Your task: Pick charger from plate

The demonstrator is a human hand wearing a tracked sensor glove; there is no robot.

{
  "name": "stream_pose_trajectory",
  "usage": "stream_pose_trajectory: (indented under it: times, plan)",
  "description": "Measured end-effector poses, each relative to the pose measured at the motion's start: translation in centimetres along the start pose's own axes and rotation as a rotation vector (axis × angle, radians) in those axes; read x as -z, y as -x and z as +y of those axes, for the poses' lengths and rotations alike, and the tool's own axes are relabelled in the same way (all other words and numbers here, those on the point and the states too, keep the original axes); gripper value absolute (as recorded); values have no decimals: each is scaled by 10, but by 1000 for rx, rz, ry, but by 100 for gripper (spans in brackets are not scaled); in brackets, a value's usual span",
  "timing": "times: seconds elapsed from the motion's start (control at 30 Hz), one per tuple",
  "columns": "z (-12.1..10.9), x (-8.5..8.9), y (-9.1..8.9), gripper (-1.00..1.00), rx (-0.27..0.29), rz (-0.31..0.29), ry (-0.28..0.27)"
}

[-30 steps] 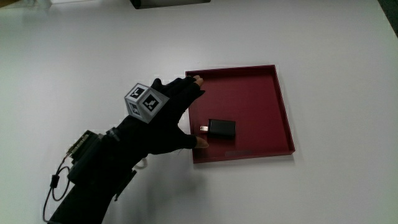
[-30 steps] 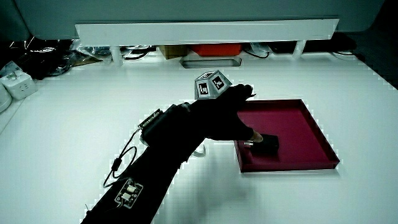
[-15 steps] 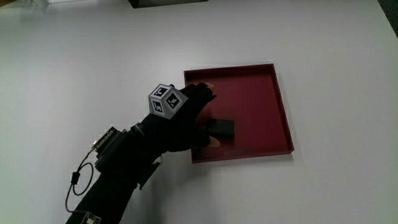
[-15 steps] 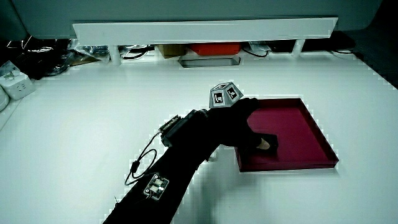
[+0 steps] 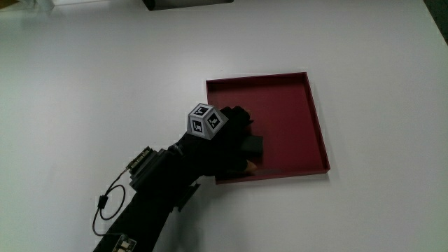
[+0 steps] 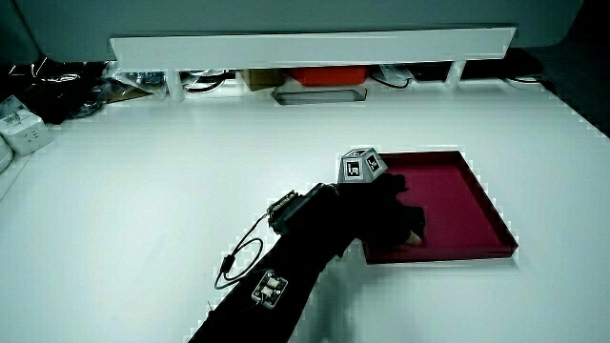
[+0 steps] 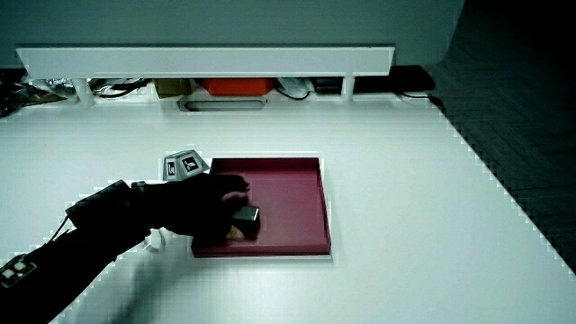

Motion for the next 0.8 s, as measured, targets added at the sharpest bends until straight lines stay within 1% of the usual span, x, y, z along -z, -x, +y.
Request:
stream_pose_trajectory:
  times: [0.03, 0.07, 0.1, 0.13, 0.17, 0.2, 0.23, 0.27, 0.3, 0.43, 0.5, 0.53, 0.6, 0.67, 0.7, 0.73, 0.77, 0.8]
  plan:
    - [1, 2, 0, 0, -5, 15, 4]
    - [4, 5, 1, 0, 2, 24, 1]
    - [4, 5, 1, 0, -8, 30, 5]
    - [6, 7, 1, 0, 1, 32, 8]
    - [6, 8, 0, 0, -4, 39, 11]
    - [5, 7, -1, 0, -9, 54, 9]
    - [6, 8, 0, 0, -9, 51, 9]
    - [5, 7, -3, 0, -9, 65, 9]
    - [7, 9, -1, 0, -7, 61, 8]
    - [7, 11, -2, 18, 0, 64, 4]
    - [5, 9, -5, 27, 20, 68, -14]
    - [6, 11, -3, 32, 27, 49, -21]
    - [4, 9, -5, 41, 51, 51, -53]
    - [1, 8, -6, 50, 57, 42, -73]
    - [1, 8, -5, 55, 68, 47, -82]
    - [1, 9, -4, 59, 69, 47, -90]
    - [0, 8, -5, 64, 81, 38, -99]
    - [0, 8, -5, 68, 79, 43, -103]
